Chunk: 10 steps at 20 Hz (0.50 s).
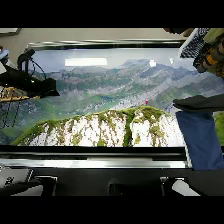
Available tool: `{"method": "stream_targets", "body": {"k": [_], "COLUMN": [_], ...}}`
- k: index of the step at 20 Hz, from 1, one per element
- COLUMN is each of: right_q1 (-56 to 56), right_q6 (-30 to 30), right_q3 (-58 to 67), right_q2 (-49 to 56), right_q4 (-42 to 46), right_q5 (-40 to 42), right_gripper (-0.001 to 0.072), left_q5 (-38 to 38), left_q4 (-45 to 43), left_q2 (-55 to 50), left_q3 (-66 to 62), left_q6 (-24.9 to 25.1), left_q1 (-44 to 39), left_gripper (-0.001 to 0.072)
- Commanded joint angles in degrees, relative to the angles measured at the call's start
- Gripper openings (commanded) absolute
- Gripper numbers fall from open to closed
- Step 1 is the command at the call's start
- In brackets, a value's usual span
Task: Fold the clothes and pants, and hang the long-sleeved shirts on hangers.
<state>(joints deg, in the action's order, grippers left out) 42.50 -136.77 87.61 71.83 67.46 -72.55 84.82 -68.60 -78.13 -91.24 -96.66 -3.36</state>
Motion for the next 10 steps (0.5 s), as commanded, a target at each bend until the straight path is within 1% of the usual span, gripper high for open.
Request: {"method": "stream_targets", "body": {"k": [1, 3, 5, 9, 10], "right_q1": [0.04, 0.02, 0.02, 0.02, 0.02], "right_q6": [-4.15, -3.98, -2.89, 4.13, 5.16], "right_q3": [0.02, 0.02, -0.04, -0.5, -1.49], "right_q2": [-2.93, -4.15, -5.7, -7.08, -7.3], "right_q4": [7.21, 7.98, 11.3, 21.55, 23.26], "right_q5": [-9.9, -13.99, -18.05, -23.69, -24.06], "right_gripper": [0.0033, 0.0034, 0.0034, 0.0034, 0.0034], "left_q5": [1.33, 1.33, 1.31, 1.31, 1.31], "left_q4": [0.0, 0.0, 0.0, 0.0, 0.0], "left_q2": [-0.02, 0.0, 0.0, 0.0, -0.02], "left_q3": [0.02, 0.02, 0.02, 0.02, 0.02], "left_q6": [0.0, -0.02, -0.04, 0.0, 0.0], "left_q1": [0.07, 0.04, 0.04, 0.04, 0.04], "left_gripper": [0.0017, 0.0017, 0.0017, 0.0017, 0.0017]}}
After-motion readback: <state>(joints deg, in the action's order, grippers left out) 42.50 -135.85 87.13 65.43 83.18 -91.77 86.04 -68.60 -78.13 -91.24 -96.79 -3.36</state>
